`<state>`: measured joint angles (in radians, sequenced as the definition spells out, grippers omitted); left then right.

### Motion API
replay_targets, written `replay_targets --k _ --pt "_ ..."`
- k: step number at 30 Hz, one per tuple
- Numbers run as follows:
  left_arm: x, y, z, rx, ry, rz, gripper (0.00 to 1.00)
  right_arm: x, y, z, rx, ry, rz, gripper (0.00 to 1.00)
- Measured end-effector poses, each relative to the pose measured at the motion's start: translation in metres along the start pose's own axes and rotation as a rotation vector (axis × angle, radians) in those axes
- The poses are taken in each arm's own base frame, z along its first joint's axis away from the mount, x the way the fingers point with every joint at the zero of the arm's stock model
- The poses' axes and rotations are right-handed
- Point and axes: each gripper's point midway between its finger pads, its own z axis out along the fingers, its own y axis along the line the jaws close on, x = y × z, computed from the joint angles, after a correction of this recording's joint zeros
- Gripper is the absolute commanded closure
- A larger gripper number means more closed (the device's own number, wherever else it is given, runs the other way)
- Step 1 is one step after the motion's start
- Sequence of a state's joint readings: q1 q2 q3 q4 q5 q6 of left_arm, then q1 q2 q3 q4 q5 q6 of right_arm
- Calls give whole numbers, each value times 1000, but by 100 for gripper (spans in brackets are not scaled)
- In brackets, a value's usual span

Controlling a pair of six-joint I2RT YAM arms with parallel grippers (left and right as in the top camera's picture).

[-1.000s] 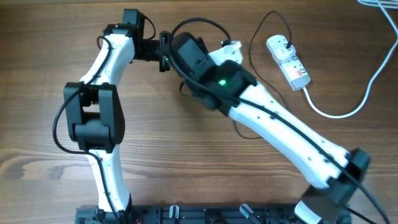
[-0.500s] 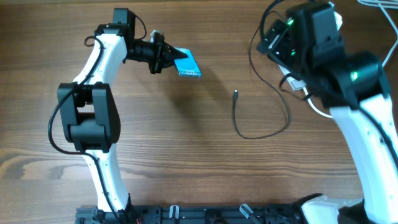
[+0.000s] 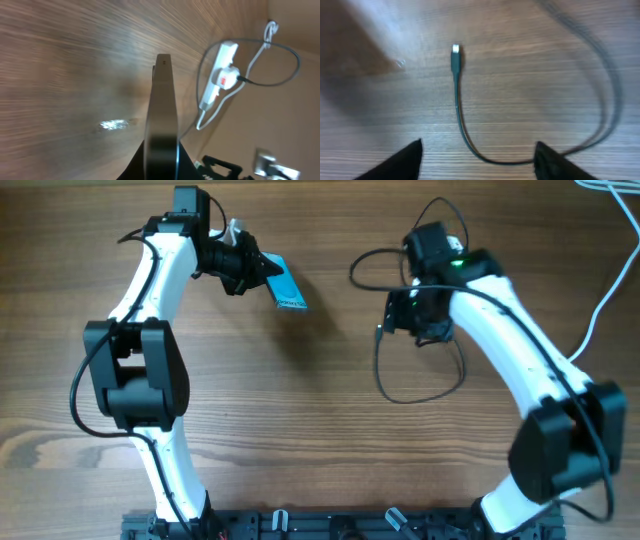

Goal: Plug charger to phone and switch on socket

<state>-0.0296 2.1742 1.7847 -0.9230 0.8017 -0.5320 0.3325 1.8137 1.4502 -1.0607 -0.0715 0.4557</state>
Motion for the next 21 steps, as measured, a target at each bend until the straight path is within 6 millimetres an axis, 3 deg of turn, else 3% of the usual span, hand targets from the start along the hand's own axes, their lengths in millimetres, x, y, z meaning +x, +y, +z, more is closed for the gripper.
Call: replay_targets --k 3,13,17,21 --pt "-6 8 -5 -23 -23 -13 96 2 3 21 -1 39 -20 43" --pt "-16 18 -10 -59 -62 -15 96 -2 13 81 11 91 -49 44" --pt "-17 20 -11 -71 -71 -11 96 -1 16 91 12 93 -61 57" --pt "-18 21 -11 -76 -77 -8 96 -4 17 93 45 68 -76 56"
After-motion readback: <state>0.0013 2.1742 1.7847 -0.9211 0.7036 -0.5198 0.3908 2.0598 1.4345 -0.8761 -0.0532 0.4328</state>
